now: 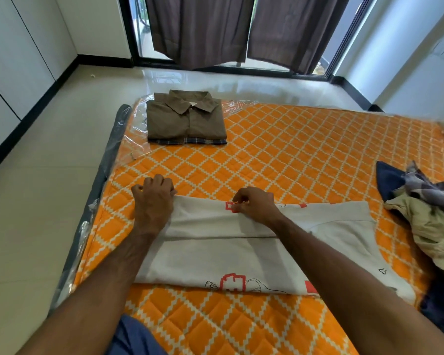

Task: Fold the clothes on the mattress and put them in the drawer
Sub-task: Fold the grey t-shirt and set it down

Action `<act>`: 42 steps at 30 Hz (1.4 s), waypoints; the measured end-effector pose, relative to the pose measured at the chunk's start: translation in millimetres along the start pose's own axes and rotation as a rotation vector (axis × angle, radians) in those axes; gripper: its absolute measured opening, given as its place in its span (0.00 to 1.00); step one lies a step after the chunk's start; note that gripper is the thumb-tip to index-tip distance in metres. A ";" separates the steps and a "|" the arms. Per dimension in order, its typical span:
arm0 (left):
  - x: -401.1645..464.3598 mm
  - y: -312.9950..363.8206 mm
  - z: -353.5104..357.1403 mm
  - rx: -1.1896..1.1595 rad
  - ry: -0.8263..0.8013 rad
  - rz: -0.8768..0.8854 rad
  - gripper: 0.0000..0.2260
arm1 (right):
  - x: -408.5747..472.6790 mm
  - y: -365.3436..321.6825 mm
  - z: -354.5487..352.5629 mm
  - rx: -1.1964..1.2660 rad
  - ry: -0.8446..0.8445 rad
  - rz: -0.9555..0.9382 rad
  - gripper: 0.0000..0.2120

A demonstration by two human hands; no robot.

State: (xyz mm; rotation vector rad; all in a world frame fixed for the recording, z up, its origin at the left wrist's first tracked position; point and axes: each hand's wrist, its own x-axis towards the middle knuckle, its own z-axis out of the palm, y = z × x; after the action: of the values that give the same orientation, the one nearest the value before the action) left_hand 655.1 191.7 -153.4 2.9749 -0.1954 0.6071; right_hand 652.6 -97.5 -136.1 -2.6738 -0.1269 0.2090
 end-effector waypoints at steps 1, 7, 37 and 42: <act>-1.9 3.5 1.0 -0.025 0.036 0.049 0.05 | 4.8 -0.5 0.0 -0.027 -0.035 -0.022 0.08; -34.8 45.3 16.7 -0.046 -0.198 0.732 0.22 | 22.2 10.0 -1.3 0.040 -0.053 -0.078 0.03; -31.8 -14.3 -20.5 -0.139 -0.577 -0.310 0.35 | -83.1 7.2 52.9 -0.191 -0.085 0.043 0.41; -36.1 -43.5 -29.4 -0.303 -0.567 -0.604 0.38 | -67.6 -55.1 77.8 -0.136 -0.108 -0.037 0.48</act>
State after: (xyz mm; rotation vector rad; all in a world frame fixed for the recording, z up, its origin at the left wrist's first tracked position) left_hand 617.2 242.1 -143.9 2.6136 0.5081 -0.3068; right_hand 570.0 -23.0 -171.9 -2.7926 -0.2319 0.3444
